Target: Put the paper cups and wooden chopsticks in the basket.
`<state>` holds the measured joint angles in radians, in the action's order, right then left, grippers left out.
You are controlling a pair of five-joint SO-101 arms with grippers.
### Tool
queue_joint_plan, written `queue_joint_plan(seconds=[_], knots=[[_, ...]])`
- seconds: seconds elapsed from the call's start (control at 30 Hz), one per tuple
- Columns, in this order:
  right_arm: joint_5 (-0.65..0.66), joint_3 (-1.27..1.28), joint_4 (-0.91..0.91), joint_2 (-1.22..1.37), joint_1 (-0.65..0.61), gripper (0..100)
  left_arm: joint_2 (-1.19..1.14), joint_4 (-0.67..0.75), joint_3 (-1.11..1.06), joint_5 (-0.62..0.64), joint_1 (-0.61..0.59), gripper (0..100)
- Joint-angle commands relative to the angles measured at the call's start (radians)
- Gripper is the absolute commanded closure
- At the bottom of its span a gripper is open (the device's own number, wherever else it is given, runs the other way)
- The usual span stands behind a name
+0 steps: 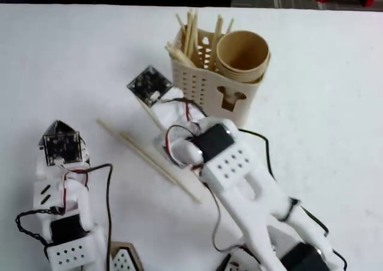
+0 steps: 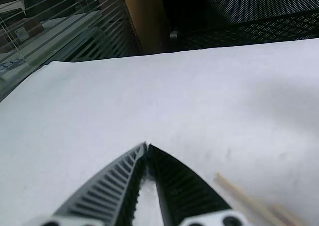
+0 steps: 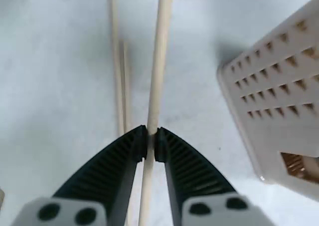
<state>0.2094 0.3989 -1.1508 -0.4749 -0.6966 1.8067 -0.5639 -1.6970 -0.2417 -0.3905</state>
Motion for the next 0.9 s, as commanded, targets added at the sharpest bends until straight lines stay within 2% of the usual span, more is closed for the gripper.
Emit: queue_joint_plan(seconds=[0.0,0.13,0.5,0.73,0.87], knots=[[0.002,-0.114,0.001,-0.102,0.028,97.9,0.015,0.020,0.003,0.000,-0.001,97],[0.002,-0.187,0.125,-0.133,0.091,97.9,0.015,0.020,0.003,0.000,-0.001,97],[0.002,-0.184,0.743,-0.124,0.262,97.9,0.015,0.020,0.003,0.000,-0.001,97],[0.009,0.055,1.124,-0.124,0.278,97.7,0.015,0.020,0.003,0.000,-0.001,97],[0.003,0.212,1.276,-0.124,0.306,97.4,0.015,0.020,0.003,0.000,-0.001,97]])
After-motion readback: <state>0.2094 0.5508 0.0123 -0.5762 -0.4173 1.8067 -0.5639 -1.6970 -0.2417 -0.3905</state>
